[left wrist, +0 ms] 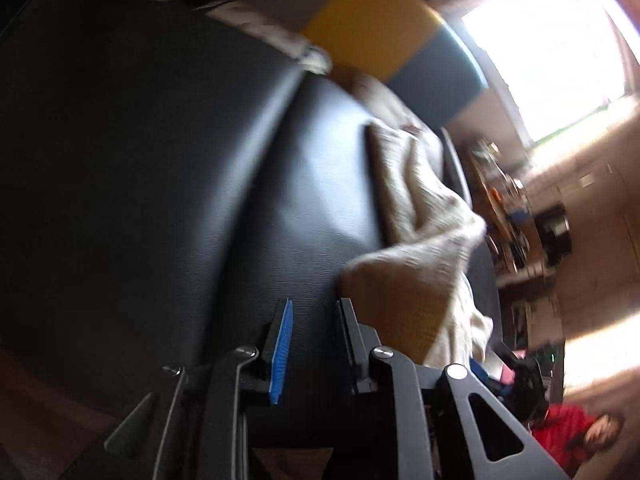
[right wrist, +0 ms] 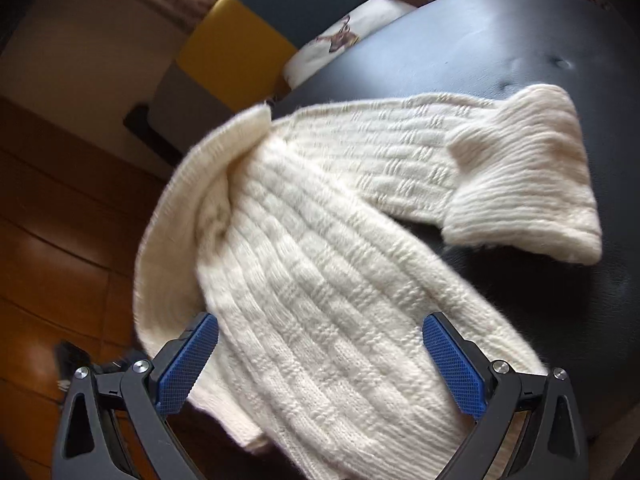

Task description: Fold clothes

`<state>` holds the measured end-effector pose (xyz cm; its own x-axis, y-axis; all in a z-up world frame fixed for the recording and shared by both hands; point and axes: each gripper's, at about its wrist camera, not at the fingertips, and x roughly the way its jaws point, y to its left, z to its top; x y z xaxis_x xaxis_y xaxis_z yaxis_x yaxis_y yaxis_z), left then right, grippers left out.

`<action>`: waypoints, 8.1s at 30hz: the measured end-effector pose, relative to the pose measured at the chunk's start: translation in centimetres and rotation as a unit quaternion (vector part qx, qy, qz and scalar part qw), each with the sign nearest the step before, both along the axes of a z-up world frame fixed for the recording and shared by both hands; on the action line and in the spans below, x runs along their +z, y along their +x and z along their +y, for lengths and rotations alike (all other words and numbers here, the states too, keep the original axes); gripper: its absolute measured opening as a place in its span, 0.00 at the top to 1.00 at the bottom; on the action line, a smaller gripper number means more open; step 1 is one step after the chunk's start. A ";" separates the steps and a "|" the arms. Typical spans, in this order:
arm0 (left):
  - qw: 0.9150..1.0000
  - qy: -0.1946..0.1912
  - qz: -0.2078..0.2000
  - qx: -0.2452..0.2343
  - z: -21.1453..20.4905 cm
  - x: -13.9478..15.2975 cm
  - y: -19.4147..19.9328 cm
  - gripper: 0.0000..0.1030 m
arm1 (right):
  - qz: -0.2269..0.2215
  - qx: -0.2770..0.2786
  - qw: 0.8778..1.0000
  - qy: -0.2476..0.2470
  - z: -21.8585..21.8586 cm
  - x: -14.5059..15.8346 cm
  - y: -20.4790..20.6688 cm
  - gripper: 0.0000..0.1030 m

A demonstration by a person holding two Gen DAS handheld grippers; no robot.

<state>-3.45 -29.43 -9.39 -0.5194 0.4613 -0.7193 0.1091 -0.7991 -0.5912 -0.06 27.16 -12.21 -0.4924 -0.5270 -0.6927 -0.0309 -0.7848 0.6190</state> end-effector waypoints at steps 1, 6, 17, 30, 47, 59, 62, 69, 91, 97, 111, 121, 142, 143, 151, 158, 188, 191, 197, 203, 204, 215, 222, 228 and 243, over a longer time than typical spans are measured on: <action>1.000 -0.003 0.006 -0.013 1.4 0.6 -0.8 0.77 | 0.000 0.002 1.000 0.008 -0.2 0.0 0.1 0.00; 0.988 -0.129 0.042 -0.072 10.5 4.2 -2.6 0.72 | 0.004 -0.002 1.000 0.004 0.3 -0.3 0.9 0.00; 0.972 -0.206 -0.014 -0.109 17.0 3.4 -4.2 0.72 | 0.027 0.018 0.999 0.026 -0.6 -0.6 1.0 0.00; 0.941 -0.314 -0.014 -0.127 20.2 2.1 -1.7 0.69 | 0.040 0.019 0.998 0.034 -0.8 -0.9 1.2 0.00; 0.990 -0.065 0.020 0.122 -7.2 11.0 -0.6 0.94 | -0.005 0.041 0.999 0.012 -2.4 -0.7 -0.1 0.00; 0.990 0.017 -0.007 0.137 -2.1 7.0 6.3 0.80 | -0.011 0.079 0.996 0.050 -4.9 -0.8 -1.0 0.00; 0.995 0.093 -0.018 0.027 5.6 5.5 6.4 0.80 | -0.010 0.083 0.995 0.049 -5.0 -0.8 -1.0 0.00; 0.981 0.163 -0.077 -0.068 18.1 2.5 3.7 0.77 | 0.004 0.083 0.996 0.021 -3.6 0.4 -0.8 0.00; 0.979 0.184 -0.082 -0.008 20.9 -2.2 -7.2 0.92 | -0.074 0.014 0.996 -0.053 -0.6 -1.8 -15.5 0.00; 0.986 0.164 0.006 0.004 16.4 3.1 -6.0 0.93 | -0.068 -0.030 0.997 -0.026 3.1 -1.6 -12.9 0.02; 0.998 0.049 0.009 0.038 6.6 3.6 -3.5 0.89 | -0.016 -0.001 0.993 0.115 -0.7 4.0 -9.0 0.01; 0.995 -0.043 0.008 -0.091 11.6 0.8 -5.0 0.64 | -0.037 0.056 0.989 0.129 -4.4 2.0 -9.1 0.00; 0.998 -0.042 -0.019 0.030 1.4 1.9 -6.6 0.96 | -0.066 0.027 0.960 0.272 -2.3 -0.5 -14.9 0.00; 1.000 -0.019 -0.021 0.013 1.8 1.7 -6.0 0.83 | -0.062 0.027 0.960 0.270 -2.3 -0.4 -14.8 0.00; 0.991 0.025 -0.029 -0.128 11.1 0.1 -5.7 0.68 | -0.059 0.034 0.963 0.260 -1.9 -0.3 -13.8 0.00; 0.985 0.051 -0.047 -0.159 15.8 -1.4 -9.2 0.54 | -0.046 0.033 0.965 0.258 -1.6 -0.3 -13.7 0.00; 0.998 -0.057 0.008 0.035 6.4 6.6 2.4 0.85 | 0.056 0.265 0.925 0.267 -14.1 1.7 -2.0 0.01; 0.998 -0.067 -0.011 0.013 8.2 5.2 3.3 0.84 | 0.069 0.271 0.908 0.312 -14.8 1.9 0.1 0.01; 0.995 -0.086 -0.049 -0.031 11.6 2.2 5.0 0.84 | 0.046 0.252 0.922 0.292 -12.8 1.0 1.2 0.00; 0.993 -0.104 -0.042 -0.046 12.9 1.1 6.1 0.82 | 0.066 0.248 0.919 0.298 -12.3 1.0 2.5 0.00; 0.992 -0.107 -0.040 -0.046 12.9 1.2 6.3 0.82 | 0.063 0.247 0.919 0.300 -12.3 1.1 2.5 0.00; 0.988 -0.122 -0.040 -0.082 14.5 1.5 7.2 0.81 | 0.056 0.260 0.870 0.416 -8.3 2.7 4.7 0.82; 0.986 -0.130 -0.043 -0.097 15.6 3.0 7.4 0.81 | 0.040 0.138 0.957 0.250 0.4 5.4 5.6 0.34; 0.983 -0.138 -0.020 -0.122 17.6 4.4 7.0 0.81 | 0.093 0.146 0.967 0.185 -0.2 7.3 4.1 0.34; 0.998 -0.011 -0.027 -0.054 10.5 3.0 8.1 0.81 | 0.024 0.178 0.951 0.250 -3.0 3.2 1.5 0.33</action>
<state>4.62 -18.91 -6.42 -0.4284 0.4958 -0.7554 0.0525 -0.8209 -0.5686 1.41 24.12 -9.02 -0.3818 -0.2774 -0.8817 0.3118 -0.9366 0.1596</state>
